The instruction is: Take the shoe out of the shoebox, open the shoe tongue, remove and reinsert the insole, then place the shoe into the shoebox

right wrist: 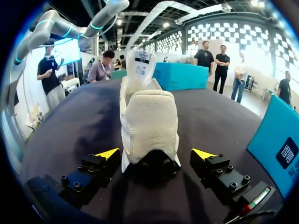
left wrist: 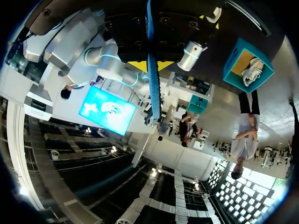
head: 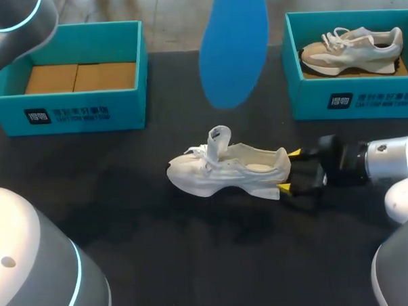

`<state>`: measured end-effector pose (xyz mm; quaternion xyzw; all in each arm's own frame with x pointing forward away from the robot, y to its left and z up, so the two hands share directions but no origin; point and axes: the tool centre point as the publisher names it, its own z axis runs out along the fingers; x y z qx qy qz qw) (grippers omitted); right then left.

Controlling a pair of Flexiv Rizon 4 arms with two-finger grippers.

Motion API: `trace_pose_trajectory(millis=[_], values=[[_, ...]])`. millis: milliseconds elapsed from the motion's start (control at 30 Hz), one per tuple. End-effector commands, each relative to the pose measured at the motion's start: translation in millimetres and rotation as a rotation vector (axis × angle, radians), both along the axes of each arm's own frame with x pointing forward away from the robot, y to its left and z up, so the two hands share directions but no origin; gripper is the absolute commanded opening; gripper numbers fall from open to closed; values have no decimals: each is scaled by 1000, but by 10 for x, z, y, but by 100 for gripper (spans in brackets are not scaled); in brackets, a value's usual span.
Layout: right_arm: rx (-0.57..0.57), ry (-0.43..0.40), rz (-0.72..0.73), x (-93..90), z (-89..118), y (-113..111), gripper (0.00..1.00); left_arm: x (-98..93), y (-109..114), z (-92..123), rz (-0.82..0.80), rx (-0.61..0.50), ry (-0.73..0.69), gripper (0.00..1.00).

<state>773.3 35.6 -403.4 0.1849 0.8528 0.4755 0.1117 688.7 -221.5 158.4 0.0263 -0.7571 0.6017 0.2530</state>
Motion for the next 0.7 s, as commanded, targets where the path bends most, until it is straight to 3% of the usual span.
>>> trace_pose_trajectory(millis=[33, 200, 700], values=[[-78, 32, 8, -93, 133, -133, 100, 6, -5, 2, -1, 2, 0, 0], [-142, 53, 11, -126, 200, -214, 100, 6, -5, 2, -1, 2, 0, 0], [-557, 124, 11, -192, 693, -325, 100, 6, -5, 2, -1, 2, 0, 0]])
